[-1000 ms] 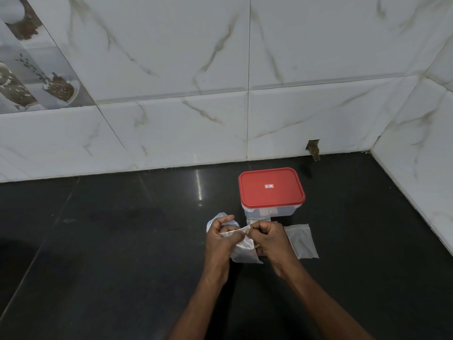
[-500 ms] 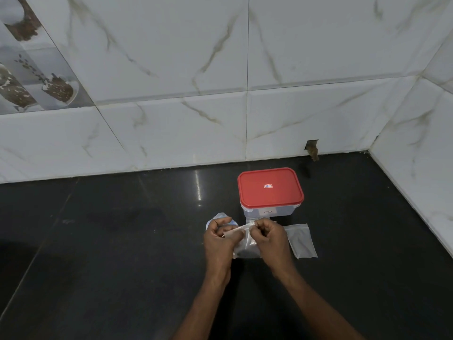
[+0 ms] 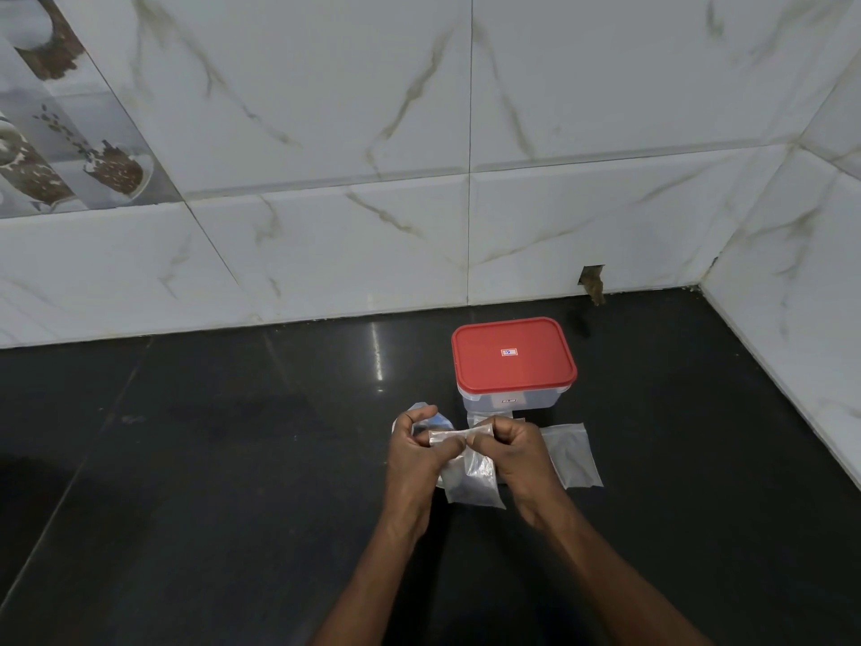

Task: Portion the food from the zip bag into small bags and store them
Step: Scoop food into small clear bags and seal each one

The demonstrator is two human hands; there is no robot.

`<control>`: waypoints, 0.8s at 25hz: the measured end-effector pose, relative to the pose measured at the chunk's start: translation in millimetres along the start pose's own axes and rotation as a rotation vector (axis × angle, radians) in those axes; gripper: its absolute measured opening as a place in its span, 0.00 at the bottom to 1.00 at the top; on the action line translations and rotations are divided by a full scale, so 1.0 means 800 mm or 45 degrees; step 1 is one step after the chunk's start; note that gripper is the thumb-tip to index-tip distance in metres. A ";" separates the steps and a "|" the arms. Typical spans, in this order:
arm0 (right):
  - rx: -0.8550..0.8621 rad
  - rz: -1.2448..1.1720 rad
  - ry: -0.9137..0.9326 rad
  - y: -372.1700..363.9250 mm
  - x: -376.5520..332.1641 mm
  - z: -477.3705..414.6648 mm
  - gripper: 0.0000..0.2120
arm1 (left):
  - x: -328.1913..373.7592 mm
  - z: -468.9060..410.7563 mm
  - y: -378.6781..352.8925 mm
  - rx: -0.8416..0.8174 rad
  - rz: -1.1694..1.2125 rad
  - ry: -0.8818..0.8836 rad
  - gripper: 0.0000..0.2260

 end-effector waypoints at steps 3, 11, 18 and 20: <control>0.053 0.095 0.045 0.004 -0.003 0.002 0.04 | 0.002 0.002 -0.002 0.013 -0.018 -0.008 0.25; 0.222 0.111 0.060 0.014 -0.006 0.003 0.05 | 0.008 0.009 0.003 0.111 0.046 -0.075 0.24; 0.018 -0.075 0.022 -0.003 0.000 0.006 0.04 | 0.008 0.013 0.001 -0.006 0.137 -0.034 0.24; -0.002 -0.159 -0.024 -0.005 -0.002 0.008 0.04 | 0.007 0.012 0.000 -0.044 0.149 -0.021 0.25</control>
Point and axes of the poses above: each hand's wrist, its own z-axis away from the middle knuckle, its own y-axis out of the back of the hand, x = y × z, the point moved 7 cm from there along -z, towards the middle knuckle, and after that the axes turned 7 degrees about -y, right-handed, at the moved point
